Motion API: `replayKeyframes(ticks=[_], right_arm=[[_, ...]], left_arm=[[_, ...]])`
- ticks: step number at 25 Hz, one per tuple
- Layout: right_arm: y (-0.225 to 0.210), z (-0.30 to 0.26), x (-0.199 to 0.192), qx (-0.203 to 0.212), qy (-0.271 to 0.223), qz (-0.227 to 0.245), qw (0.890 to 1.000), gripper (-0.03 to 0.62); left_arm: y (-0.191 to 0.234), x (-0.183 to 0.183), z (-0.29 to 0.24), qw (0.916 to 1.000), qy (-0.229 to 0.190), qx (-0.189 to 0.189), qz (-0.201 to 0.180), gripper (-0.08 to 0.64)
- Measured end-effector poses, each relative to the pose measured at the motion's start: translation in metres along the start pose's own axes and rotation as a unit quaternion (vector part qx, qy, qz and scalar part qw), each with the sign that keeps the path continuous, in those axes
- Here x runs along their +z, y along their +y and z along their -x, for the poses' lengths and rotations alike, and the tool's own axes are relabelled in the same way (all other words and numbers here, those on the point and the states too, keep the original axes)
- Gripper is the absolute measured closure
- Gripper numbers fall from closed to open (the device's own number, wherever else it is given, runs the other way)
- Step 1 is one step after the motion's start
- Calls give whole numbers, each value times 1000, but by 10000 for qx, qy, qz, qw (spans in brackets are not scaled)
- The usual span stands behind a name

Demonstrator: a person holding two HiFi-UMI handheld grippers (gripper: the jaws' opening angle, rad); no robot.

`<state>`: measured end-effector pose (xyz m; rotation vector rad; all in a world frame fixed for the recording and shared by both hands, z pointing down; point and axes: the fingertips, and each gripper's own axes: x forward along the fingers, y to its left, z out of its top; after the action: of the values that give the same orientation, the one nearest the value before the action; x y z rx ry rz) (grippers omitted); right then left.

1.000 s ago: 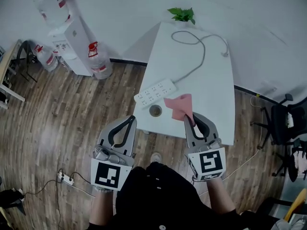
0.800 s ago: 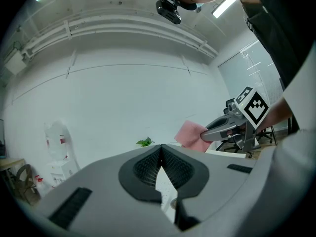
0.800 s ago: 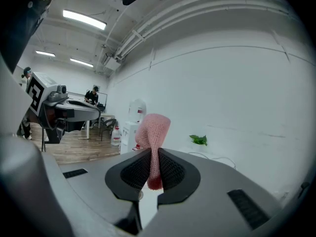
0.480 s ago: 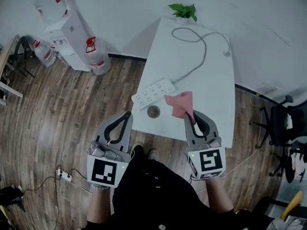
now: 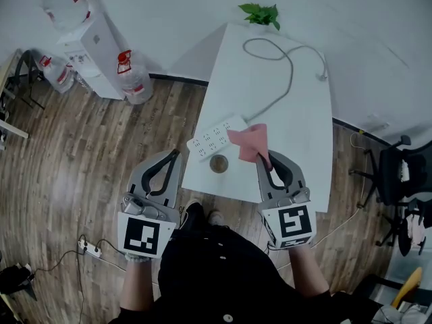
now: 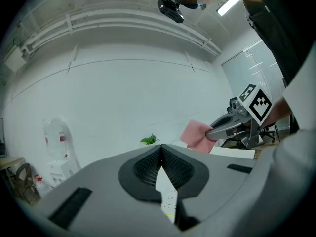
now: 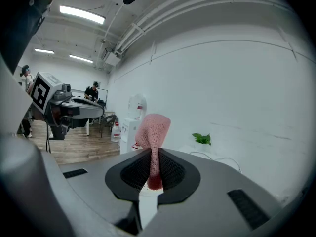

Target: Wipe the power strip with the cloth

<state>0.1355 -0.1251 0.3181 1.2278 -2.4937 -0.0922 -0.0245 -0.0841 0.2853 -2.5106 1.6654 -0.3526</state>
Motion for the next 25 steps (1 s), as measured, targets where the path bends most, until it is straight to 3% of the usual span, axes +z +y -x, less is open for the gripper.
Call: replayKeyframes(ticks=[25], right_arm=[[76, -117, -2, 1036, 303, 226, 9939, 541]], left_arm=[[63, -38, 2, 9988, 222, 354, 253, 546]])
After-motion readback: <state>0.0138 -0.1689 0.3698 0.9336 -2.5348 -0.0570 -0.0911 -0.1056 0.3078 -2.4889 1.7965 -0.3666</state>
